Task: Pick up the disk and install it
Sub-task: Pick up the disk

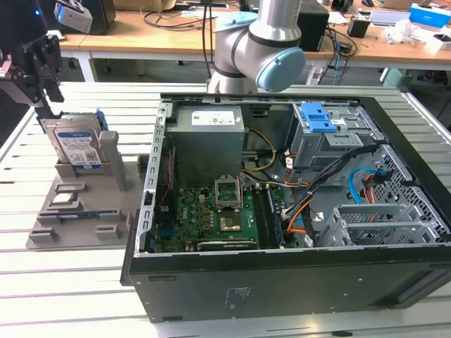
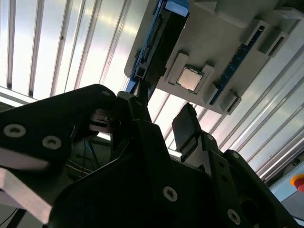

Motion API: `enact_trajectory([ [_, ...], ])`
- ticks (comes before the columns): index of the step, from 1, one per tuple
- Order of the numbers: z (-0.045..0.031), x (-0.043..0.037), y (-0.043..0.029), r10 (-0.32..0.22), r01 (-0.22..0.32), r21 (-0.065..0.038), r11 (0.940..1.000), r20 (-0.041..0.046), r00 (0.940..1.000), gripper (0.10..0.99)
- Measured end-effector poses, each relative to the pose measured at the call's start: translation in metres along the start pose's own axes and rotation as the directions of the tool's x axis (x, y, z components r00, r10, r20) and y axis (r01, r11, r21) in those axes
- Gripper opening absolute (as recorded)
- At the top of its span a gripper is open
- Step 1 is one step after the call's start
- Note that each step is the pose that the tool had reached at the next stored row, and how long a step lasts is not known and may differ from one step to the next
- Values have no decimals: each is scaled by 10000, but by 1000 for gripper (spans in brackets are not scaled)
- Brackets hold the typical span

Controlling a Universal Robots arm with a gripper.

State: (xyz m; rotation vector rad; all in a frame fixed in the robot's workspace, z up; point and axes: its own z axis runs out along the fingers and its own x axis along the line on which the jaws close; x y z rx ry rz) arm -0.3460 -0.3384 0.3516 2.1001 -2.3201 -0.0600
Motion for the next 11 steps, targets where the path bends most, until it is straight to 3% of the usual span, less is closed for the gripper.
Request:
enact_trajectory([
  [5, 83, -66, 4, -123, 123, -2, 9999, -5, 9999, 482],
  [6, 137, -174, 13, -240, 240, -5, 9997, -9, 9997, 482],
  [8, 305, -183, 15, -606, 606, -10, 9982, -22, 9982, 482],
  [11, 419, -181, 11, -767, 767, -14, 9971, -28, 9971, 482],
])
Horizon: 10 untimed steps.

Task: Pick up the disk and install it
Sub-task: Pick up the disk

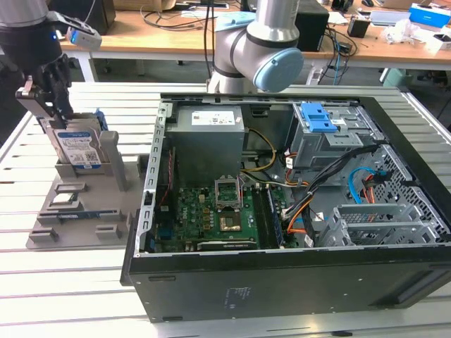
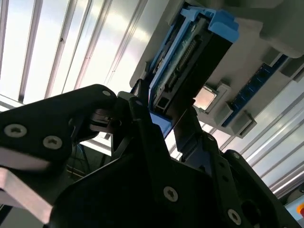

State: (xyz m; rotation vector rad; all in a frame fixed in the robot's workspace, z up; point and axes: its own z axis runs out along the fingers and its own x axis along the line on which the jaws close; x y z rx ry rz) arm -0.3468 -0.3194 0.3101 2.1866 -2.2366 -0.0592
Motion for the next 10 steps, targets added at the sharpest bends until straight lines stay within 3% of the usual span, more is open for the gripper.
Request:
enact_trajectory([
  [5, 166, 3, -6, -83, 83, 0, 10000, -2, 10000, 482],
  [10, 173, 3, -6, -86, 86, -2, 10000, -2, 10000, 463],
])
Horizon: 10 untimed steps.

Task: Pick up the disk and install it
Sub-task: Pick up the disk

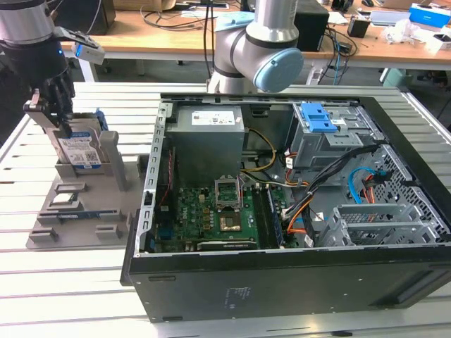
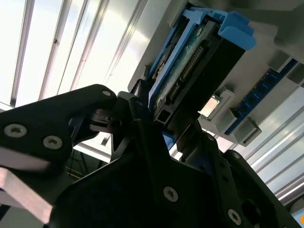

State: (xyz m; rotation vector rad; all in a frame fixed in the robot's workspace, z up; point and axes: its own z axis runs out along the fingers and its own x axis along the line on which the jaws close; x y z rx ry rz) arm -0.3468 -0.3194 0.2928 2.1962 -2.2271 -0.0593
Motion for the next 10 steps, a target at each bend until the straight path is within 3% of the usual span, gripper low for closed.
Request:
enact_trajectory([
  [2, 0, 0, 0, 1, -1, 1, 10000, 3, 10000, 463],
  [4, 0, 0, 0, 0, 0, 1, 10000, 2, 10000, 369],
  [10, 0, 0, 0, 0, 0, 0, 10000, 4, 10000, 369],
])
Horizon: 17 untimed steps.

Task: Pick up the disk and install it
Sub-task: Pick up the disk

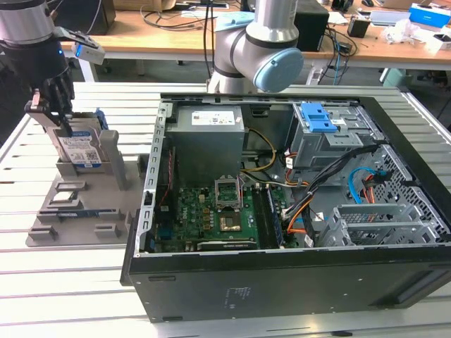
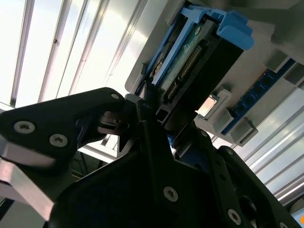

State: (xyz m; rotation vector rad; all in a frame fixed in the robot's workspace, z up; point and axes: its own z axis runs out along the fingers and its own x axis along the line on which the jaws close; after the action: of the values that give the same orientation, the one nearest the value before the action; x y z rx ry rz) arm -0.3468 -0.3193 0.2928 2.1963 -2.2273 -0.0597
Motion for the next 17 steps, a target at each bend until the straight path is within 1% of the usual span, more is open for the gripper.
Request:
enact_trajectory([
  [10, -4, 0, 0, -1, 1, 2, 10000, -3, 10000, 369],
  [13, -34, -5, 1, 0, 0, 1, 10000, -3, 10000, 369],
  [17, -100, -16, 4, 0, 0, 1, 10000, -3, 10000, 369],
])
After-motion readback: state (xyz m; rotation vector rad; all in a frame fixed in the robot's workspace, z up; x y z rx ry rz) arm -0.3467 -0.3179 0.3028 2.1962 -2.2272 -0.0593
